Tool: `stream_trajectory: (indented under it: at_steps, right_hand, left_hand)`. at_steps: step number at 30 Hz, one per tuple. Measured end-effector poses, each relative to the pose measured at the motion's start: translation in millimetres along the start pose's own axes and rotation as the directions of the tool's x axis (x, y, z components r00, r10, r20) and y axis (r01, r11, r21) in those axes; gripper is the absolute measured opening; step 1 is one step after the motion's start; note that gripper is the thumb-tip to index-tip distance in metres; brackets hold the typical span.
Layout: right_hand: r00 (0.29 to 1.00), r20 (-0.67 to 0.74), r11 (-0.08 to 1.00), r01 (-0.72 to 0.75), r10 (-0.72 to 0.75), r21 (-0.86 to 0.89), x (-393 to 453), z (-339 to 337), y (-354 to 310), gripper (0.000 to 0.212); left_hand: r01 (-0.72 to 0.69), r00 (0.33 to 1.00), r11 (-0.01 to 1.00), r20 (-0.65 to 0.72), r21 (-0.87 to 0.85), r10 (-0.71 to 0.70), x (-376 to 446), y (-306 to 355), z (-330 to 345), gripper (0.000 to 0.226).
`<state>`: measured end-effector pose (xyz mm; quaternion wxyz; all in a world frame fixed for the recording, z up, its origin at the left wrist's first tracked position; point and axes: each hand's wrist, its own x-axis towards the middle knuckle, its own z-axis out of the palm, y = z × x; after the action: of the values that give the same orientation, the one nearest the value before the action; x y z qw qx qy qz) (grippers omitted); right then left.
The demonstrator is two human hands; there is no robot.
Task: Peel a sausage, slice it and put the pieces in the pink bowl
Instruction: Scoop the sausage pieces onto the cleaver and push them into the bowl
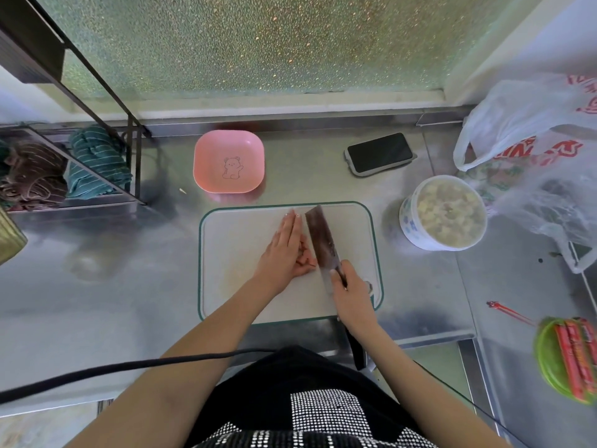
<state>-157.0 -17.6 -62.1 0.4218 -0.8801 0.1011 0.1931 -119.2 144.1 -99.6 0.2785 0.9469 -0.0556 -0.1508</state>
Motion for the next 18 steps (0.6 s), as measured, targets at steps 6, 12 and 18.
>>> stream_trajectory:
  at_steps: [6,12,18]
  right_hand:
    - [0.996,-0.082,0.999,-0.034,0.035,0.018,16,-11,0,0.034]
    - [0.999,-0.033,0.999,-0.019,0.018,-0.04,22,-10,-3,0.028]
    - [1.0,-0.026,0.996,-0.01,0.008,-0.085,19,-1,-2,0.021]
  left_hand:
    - [-0.141,0.989,0.98,0.07,0.144,0.132,17,-5,-10,0.111]
    - [-0.199,0.978,0.965,0.091,0.172,0.185,16,-6,-8,0.092]
    - [-0.223,0.974,0.957,0.014,0.185,0.224,8,-14,-10,0.076]
